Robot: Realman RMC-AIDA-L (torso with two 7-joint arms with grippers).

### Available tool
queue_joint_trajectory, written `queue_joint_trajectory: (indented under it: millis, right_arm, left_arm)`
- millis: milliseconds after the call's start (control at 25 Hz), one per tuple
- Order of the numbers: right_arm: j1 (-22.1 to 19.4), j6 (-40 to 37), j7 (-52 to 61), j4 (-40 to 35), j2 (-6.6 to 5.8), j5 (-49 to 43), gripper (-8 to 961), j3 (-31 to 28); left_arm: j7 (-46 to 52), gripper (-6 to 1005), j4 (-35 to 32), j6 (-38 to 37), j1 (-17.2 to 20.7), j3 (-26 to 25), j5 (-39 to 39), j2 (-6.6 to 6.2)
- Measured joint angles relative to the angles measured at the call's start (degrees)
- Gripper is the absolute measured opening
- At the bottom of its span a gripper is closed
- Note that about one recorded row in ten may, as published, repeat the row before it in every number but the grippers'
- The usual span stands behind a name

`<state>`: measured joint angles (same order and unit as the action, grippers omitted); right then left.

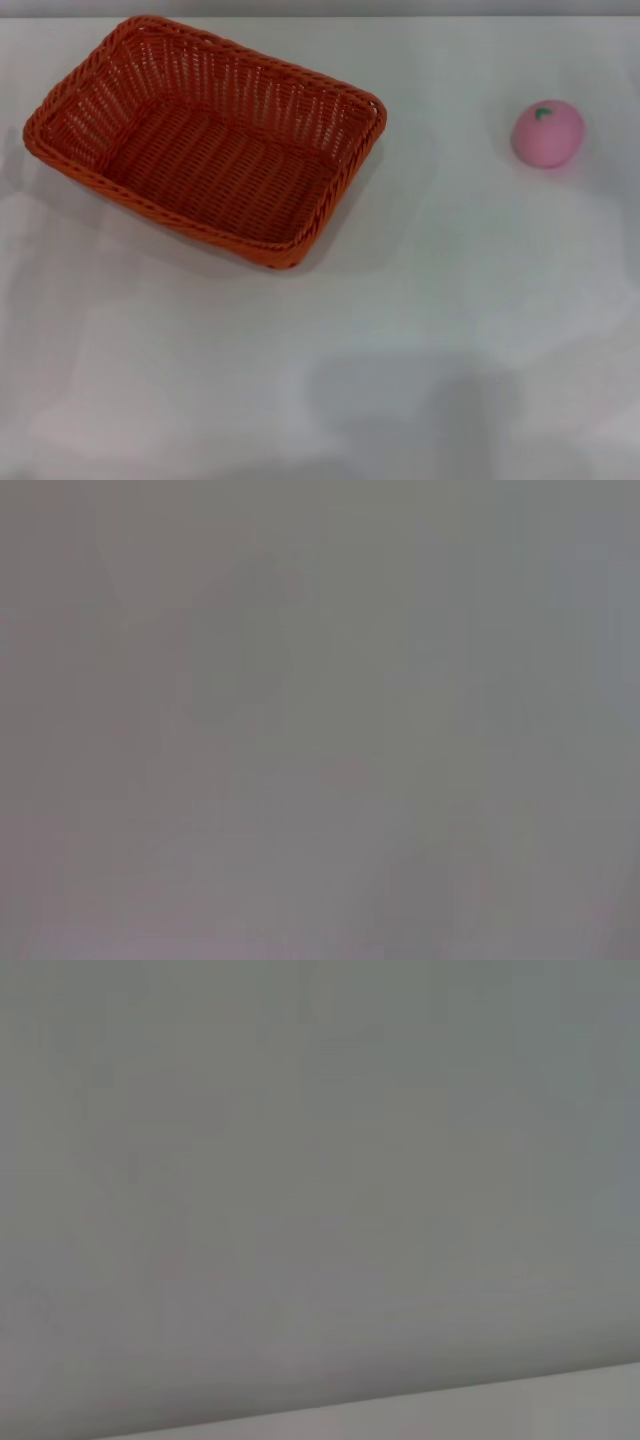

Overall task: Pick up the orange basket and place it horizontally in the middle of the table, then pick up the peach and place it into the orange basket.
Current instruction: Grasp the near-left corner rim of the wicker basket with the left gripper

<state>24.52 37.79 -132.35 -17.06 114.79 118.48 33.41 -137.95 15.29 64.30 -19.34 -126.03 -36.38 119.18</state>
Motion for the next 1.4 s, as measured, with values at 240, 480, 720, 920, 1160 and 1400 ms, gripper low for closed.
queue_joint_trajectory:
  millis: [240, 480, 720, 920, 1160, 1400]
  right_arm:
    - [0.1, 0.0, 0.1, -0.1, 0.00, 0.0, 857, 0.0]
    - [-0.3, 0.1, 0.9, -0.1, -0.02, 0.0, 856, 0.4]
    - [-0.8, 0.1, 2.0, -0.2, -0.17, -0.1, 856, 0.9]
    - [-0.7, 0.0, 2.0, -0.2, -0.35, -0.1, 856, 0.9]
    - [-0.3, 0.0, 2.0, -0.2, -0.75, -0.1, 857, 0.9]
    - [0.5, -0.2, 1.6, -0.2, -1.15, -0.1, 857, 0.9]
  left_arm:
    - [0.1, 454, -0.1, 0.1, 0.0, 0.0, -0.1, 0.10]
    - [2.1, 454, -0.1, 0.1, 0.0, 0.1, -0.5, -0.04]
    - [3.3, 453, -0.1, 0.1, 0.0, 0.1, -0.6, -0.09]
    - [4.8, 453, 0.2, 0.2, 0.4, 0.2, -0.7, -0.25]
    - [8.1, 453, 1.7, -0.2, 0.6, 2.2, -1.9, -0.55]
    - [15.5, 454, 7.9, -4.7, 1.4, 2.4, -10.4, -0.54]
